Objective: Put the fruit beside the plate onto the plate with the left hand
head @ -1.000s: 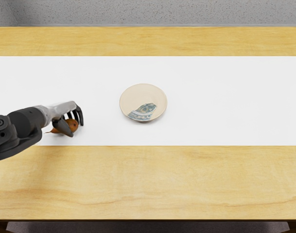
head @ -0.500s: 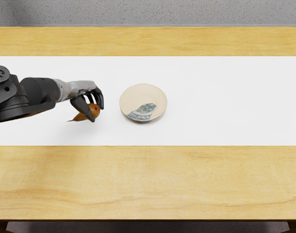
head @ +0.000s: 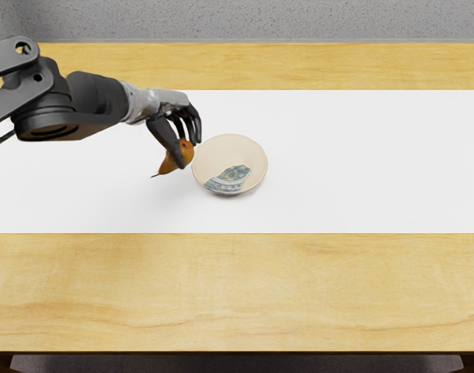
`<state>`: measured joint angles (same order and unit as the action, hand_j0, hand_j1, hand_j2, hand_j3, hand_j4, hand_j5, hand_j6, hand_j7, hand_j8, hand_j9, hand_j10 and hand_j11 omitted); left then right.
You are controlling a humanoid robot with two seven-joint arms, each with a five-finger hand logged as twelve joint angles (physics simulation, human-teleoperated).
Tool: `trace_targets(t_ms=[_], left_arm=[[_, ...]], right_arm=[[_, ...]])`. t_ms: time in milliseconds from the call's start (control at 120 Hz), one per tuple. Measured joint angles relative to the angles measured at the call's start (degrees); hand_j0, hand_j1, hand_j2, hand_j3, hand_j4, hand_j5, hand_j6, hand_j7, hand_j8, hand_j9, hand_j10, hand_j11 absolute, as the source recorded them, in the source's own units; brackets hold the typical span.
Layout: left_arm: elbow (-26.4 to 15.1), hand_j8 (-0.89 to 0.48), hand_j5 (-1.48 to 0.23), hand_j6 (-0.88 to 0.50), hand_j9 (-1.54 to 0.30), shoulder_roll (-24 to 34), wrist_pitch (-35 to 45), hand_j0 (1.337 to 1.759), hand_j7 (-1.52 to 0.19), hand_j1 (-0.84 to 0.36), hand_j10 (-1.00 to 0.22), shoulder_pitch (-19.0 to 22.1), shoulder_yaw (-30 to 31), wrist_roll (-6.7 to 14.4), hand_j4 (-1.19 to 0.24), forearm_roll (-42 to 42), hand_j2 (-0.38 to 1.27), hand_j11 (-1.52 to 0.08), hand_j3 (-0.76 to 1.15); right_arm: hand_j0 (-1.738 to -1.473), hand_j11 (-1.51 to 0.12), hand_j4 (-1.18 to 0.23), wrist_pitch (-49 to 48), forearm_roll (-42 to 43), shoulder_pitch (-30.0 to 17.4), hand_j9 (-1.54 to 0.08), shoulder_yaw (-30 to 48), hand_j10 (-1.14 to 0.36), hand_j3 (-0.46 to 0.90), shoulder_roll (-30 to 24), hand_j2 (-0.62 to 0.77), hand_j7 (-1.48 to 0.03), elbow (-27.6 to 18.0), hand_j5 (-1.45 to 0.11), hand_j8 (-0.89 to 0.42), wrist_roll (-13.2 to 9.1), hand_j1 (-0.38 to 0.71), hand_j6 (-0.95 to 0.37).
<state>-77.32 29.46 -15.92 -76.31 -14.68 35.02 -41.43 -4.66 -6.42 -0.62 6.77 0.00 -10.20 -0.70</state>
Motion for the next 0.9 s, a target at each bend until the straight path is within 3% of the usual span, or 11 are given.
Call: trace_targets(t_ms=[183, 217, 442, 717, 900], left_arm=[[5.1, -0.46, -1.08, -0.55, -1.04, -5.7, -1.0, 1.655, -1.06, -0.36, -0.65, -3.5, 0.3, 0.0, -0.76, 0.4, 0.44, -1.04, 0.00], [6.2, -0.45, -1.08, -0.57, -1.04, -6.7, -1.3, 1.655, -1.05, -0.37, -0.67, -4.1, 0.4, 0.0, -0.76, 0.3, 0.50, -1.03, 0.00], [13.5, -0.49, -1.08, -0.60, -1.05, -12.8, -2.7, 1.656, -1.06, -0.39, -0.75, -8.7, 0.8, 0.0, -0.78, 0.2, 0.55, -1.04, 0.00], [19.4, -0.56, -1.07, -0.66, -1.05, -15.9, -3.4, 1.656, -1.06, -0.42, -0.79, -10.7, 1.4, 0.0, -0.80, 0.0, 0.68, -1.05, 0.00], [21.5, -0.54, -1.07, -0.71, -1.06, -17.7, -3.7, 1.656, -1.07, -0.45, -0.80, -11.2, 1.6, 0.0, -0.80, -0.3, 0.75, -1.06, 0.00]], right_arm=[[-1.658, -0.04, -0.03, 0.0, 0.0, 0.0, -0.04, 0.0, -0.03, 0.00, 0.0, -0.01, -0.04, 0.0, -0.04, -0.03, 0.0, -0.31, -0.03], [-1.658, -0.04, -0.03, 0.0, 0.0, 0.0, -0.04, 0.0, -0.03, 0.00, 0.0, -0.01, -0.04, 0.0, -0.04, -0.03, 0.0, -0.31, -0.03], [-1.658, -0.04, -0.03, 0.0, 0.0, 0.1, -0.04, 0.0, -0.03, 0.00, 0.0, -0.01, -0.04, 0.0, -0.04, -0.03, 0.0, -0.31, -0.03], [-1.658, -0.04, -0.03, 0.0, 0.0, 0.4, -0.04, 0.0, -0.03, 0.00, 0.0, -0.01, -0.04, 0.0, -0.04, -0.03, 0.0, -0.31, -0.03], [-1.658, -0.04, -0.03, 0.0, 0.0, 0.5, -0.04, 0.0, -0.03, 0.00, 0.0, -0.01, -0.04, 0.0, -0.04, -0.03, 0.0, -0.31, -0.03]])
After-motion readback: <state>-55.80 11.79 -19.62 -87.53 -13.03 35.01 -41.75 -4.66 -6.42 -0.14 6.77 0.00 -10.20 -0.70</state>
